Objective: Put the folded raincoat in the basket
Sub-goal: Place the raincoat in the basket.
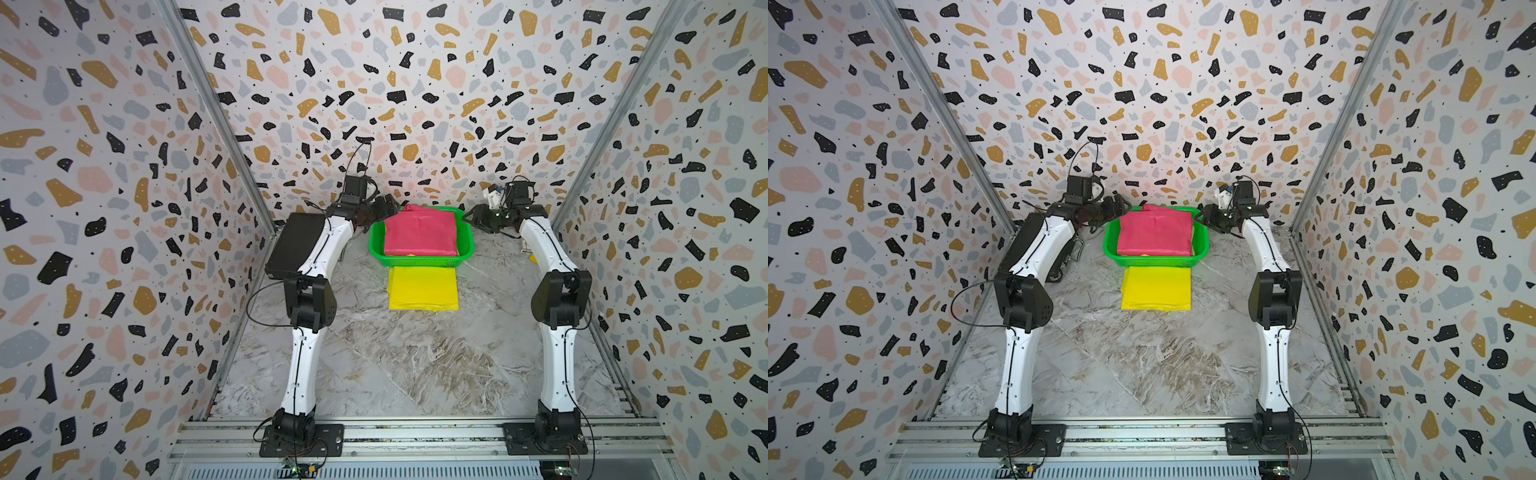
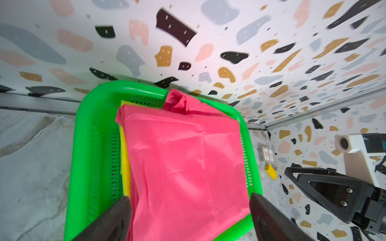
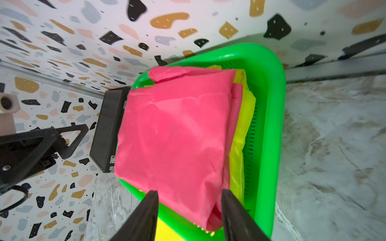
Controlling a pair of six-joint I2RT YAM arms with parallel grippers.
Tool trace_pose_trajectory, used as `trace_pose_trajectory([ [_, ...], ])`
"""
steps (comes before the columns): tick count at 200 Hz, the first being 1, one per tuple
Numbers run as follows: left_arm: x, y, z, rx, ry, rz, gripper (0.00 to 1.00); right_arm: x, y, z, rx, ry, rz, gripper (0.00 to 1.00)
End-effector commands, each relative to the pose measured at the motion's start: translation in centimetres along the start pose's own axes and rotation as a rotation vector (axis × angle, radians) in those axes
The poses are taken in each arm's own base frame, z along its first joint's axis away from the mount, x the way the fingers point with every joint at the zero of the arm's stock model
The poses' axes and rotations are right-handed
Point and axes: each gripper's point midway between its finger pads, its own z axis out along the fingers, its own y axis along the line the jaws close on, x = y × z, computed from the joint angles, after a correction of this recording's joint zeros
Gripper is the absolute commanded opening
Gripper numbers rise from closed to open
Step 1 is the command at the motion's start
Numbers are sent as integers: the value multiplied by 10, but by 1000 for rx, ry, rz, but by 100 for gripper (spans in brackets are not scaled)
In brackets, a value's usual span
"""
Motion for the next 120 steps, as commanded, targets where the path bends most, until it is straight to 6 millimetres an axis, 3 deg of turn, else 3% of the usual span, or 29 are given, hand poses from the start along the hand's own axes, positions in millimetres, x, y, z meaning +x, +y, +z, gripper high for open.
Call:
trace_pose_trajectory([
  [1, -5, -20, -6, 96, -32, -32, 91, 8, 21, -9, -2, 15, -57, 47],
  [25, 15, -26, 15, 117, 4, -53, 88, 27, 32, 16, -49, 67, -55, 36],
  [52, 34, -26, 41, 123, 42, -69, 87, 47, 33, 48, -44, 112, -65, 35],
  [96, 52, -6, 73, 110, 59, -103, 86, 76, -16, 86, 71, 172, -19, 32],
  [120, 66, 7, 83, 84, 97, -93, 86, 87, -26, 97, 67, 203, 0, 32],
])
